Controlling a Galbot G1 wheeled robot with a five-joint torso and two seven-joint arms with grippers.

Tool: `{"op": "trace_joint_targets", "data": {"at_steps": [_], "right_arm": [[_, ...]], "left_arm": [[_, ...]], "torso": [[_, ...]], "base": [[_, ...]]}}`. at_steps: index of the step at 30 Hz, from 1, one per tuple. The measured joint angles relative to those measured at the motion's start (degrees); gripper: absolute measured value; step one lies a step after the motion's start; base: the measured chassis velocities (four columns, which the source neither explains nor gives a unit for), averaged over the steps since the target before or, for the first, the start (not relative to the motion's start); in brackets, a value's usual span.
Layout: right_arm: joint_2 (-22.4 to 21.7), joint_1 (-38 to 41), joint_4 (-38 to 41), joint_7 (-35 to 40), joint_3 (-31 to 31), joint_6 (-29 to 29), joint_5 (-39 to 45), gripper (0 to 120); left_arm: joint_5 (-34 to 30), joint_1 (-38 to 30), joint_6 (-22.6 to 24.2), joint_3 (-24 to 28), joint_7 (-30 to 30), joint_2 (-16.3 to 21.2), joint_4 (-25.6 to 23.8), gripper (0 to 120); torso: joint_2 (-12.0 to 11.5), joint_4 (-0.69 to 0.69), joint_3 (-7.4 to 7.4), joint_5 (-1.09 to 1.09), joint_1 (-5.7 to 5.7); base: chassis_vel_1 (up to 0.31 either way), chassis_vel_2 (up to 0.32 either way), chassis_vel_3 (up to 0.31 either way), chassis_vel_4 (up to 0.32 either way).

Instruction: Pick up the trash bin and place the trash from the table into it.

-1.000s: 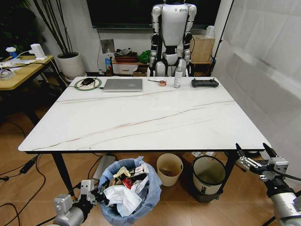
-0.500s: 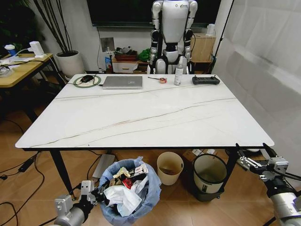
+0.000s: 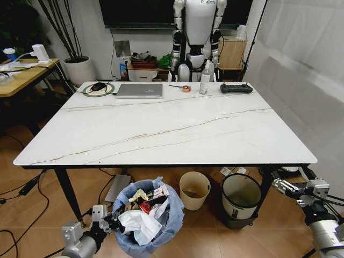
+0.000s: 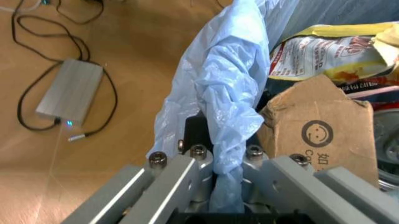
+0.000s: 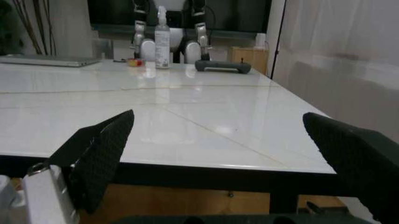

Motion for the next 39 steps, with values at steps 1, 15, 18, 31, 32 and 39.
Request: {"op": "trace_joint_targets", "data": {"at_steps": [1,15,18,31,32,39], "right_arm": [[0.0,0.0,0.0,0.0,0.0,0.0,0.0,100],[0.0,0.0,0.0,0.0,0.0,0.0,0.0,100],[0.0,0.0,0.0,0.0,0.0,0.0,0.0,100],[0.0,0.0,0.0,0.0,0.0,0.0,0.0,100],[0.0,0.0,0.0,0.0,0.0,0.0,0.0,100],[0.0,0.0,0.0,0.0,0.0,0.0,0.0,100]], "left_arm": [[-0.3,0.1,0.1,0.1,-0.1,0.0,0.2,0],[-1.7,-0.4,0.9,0.4,-2.6,-0.7,2.8,0],[-1.8,-0.5,0.9,0.4,-2.7,-0.7,3.1,0],[-1.9,-1.0,0.9,0.4,-2.8,-0.3,3.9,0],[-1.9,-1.0,0.9,0.4,-2.8,-0.3,4.0,0],[-1.9,-1.0,0.8,0.5,-2.7,-0.4,4.4,0]], "torso": [[-0.5,0.00,-0.27,0.00,-0.22],[-4.4,0.00,-2.52,0.00,-1.92],[-5.1,0.00,-2.90,0.00,-2.22],[-8.5,0.00,-4.85,0.00,-3.67],[-8.8,0.00,-5.00,0.00,-3.77],[-10.6,0.00,-6.05,0.00,-4.53]], "base": [[0.000,0.000,0.000,0.000],[0.000,0.000,0.000,0.000],[0.000,0.000,0.000,0.000],[0.000,0.000,0.000,0.000],[0.000,0.000,0.000,0.000],[0.000,0.000,0.000,0.000]]}}
